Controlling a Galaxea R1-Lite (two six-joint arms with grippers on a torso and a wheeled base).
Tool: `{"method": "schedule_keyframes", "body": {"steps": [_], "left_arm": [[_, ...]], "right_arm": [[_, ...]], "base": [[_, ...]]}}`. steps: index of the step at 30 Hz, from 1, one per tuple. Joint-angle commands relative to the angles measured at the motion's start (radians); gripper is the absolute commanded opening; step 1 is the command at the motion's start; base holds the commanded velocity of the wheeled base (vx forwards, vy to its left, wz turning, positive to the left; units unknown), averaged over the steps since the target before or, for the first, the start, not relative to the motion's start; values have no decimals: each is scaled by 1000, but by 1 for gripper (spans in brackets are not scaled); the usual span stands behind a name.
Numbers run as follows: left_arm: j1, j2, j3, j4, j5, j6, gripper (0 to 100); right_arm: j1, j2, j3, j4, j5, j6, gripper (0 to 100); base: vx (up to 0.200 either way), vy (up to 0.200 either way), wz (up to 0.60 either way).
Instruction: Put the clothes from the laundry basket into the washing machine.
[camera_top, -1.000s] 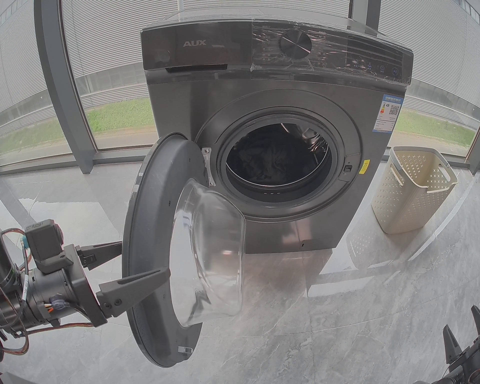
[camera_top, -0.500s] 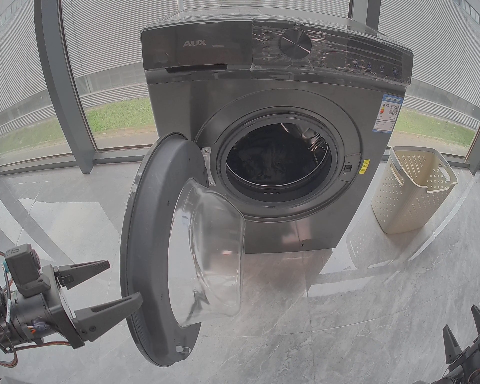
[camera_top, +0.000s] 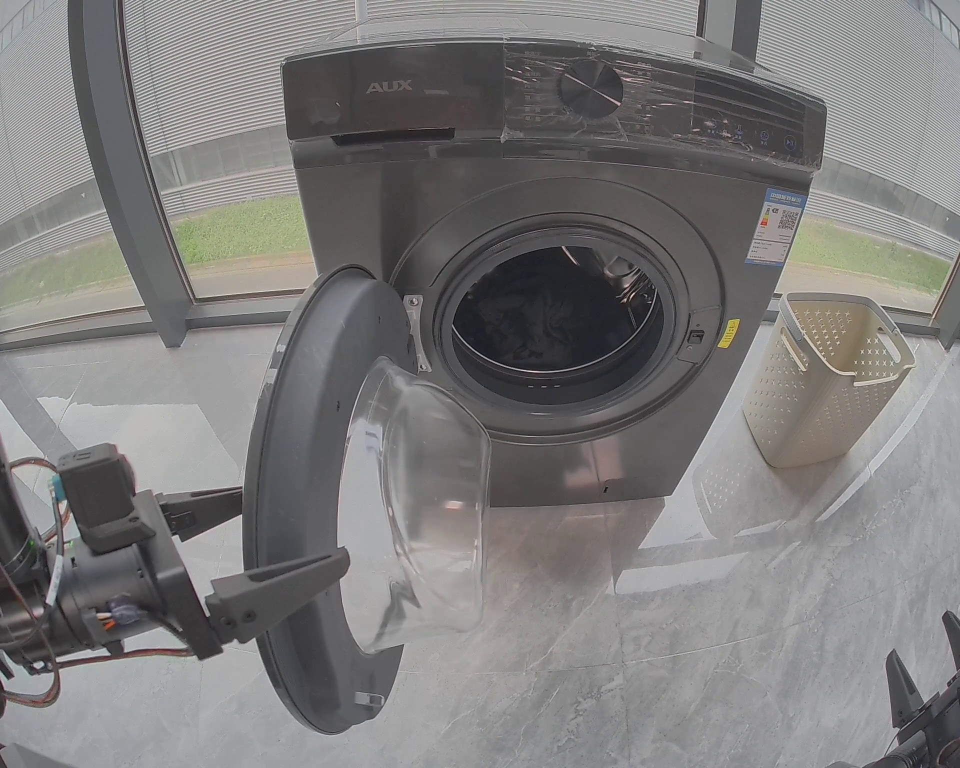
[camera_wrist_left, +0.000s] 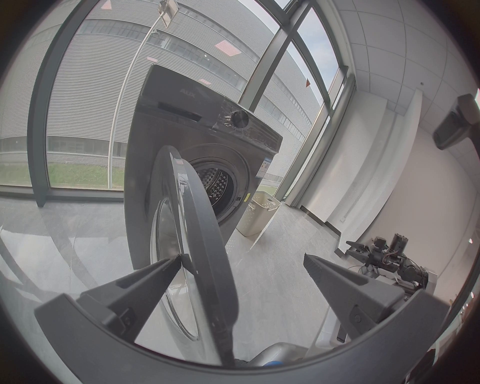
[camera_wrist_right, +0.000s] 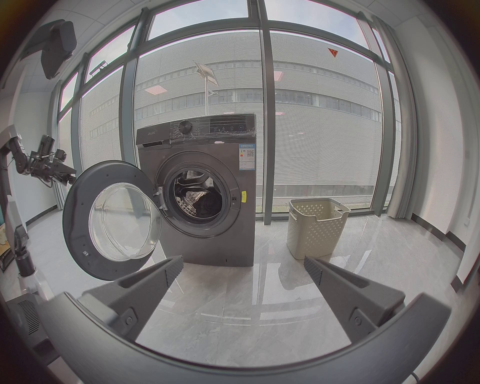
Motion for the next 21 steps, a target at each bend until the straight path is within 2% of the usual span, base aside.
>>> {"method": "schedule_keyframes", "body": {"steps": [1, 5, 7, 10, 12, 14, 16, 21], "left_arm": [[-82, 147, -68, -37, -2, -15, 100], [-128, 184, -78, -74, 3, -20, 100], [-125, 186, -73, -88, 4, -29, 100], [-119, 175, -62, -88, 7, -28, 100], [-116, 170, -52, -88, 21, -26, 100], [-114, 170, -32, -91, 76, -20, 100], [-116, 180, -30, -92, 110, -15, 100], [-116, 258, -82, -103, 132, 2, 100]], "right_arm": [[0, -16, 18, -1, 0, 0, 100], [0, -16, 18, -1, 0, 0, 100], [0, -16, 18, -1, 0, 0, 100], [0, -16, 18, -1, 0, 0, 100], [0, -16, 18, -1, 0, 0, 100], [0, -16, 18, -1, 0, 0, 100], [0, -16, 18, -1, 0, 0, 100], [0, -16, 18, -1, 0, 0, 100]], "base": [[0, 0, 0], [0, 0, 0], [0, 0, 0], [0, 0, 0], [0, 0, 0], [0, 0, 0], [0, 0, 0], [0, 0, 0]]}}
